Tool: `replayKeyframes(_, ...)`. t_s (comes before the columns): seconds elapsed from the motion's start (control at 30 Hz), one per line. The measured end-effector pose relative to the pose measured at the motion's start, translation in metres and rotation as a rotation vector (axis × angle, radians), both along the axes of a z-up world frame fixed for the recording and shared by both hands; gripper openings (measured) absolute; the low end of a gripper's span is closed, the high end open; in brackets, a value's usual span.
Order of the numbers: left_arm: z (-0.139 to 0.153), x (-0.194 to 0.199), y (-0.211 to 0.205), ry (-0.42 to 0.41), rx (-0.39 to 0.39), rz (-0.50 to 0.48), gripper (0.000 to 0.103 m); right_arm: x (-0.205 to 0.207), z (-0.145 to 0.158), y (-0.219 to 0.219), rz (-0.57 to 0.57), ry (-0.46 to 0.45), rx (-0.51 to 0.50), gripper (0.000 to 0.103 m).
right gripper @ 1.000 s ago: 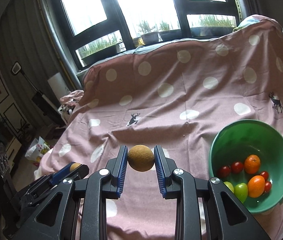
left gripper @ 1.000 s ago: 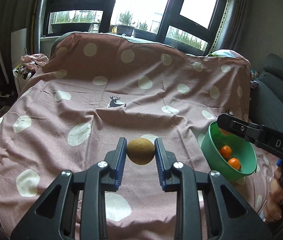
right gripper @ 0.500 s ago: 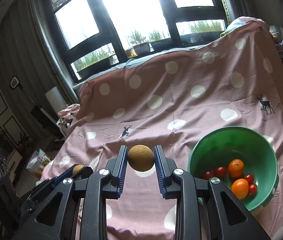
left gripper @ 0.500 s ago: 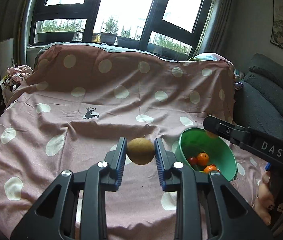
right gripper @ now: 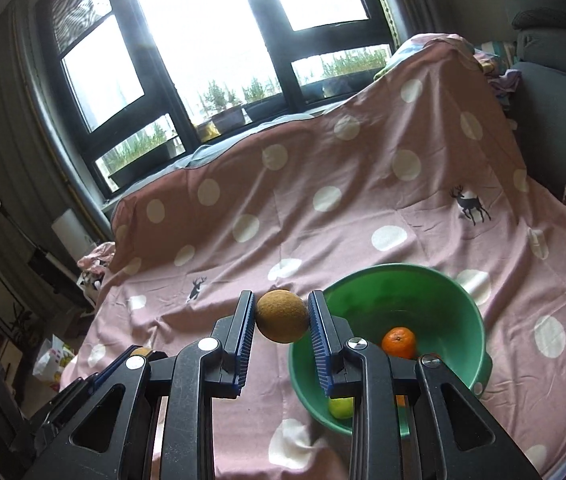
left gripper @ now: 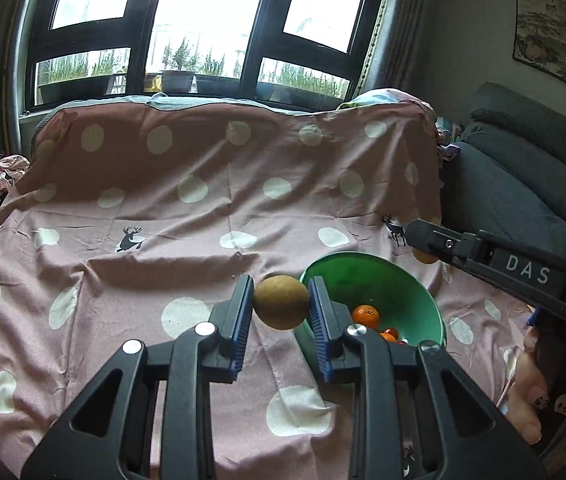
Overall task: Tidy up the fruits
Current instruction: 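Carry the brown fruit in the right gripper over the green bowl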
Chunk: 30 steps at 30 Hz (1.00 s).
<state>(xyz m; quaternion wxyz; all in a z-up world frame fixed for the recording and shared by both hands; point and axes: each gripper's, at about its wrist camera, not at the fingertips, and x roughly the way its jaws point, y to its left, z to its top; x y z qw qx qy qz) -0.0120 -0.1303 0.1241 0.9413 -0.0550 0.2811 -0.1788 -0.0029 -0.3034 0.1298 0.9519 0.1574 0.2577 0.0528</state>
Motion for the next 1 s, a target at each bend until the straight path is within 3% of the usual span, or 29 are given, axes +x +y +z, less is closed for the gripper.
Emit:
replayKeyframes(0.37,-0.003,0.010,-0.043,0.016,0.015,-0.070,0.028,-0.005,0.000,-0.041,-0.097,0.006,0.037,0.029)
replayKeyframes(1.0,-0.044,0.044,-0.097,0.166,0.020,-0.151,0.028,0.009,-0.029,-0.095,-0.206,0.105,0.051,0.029)
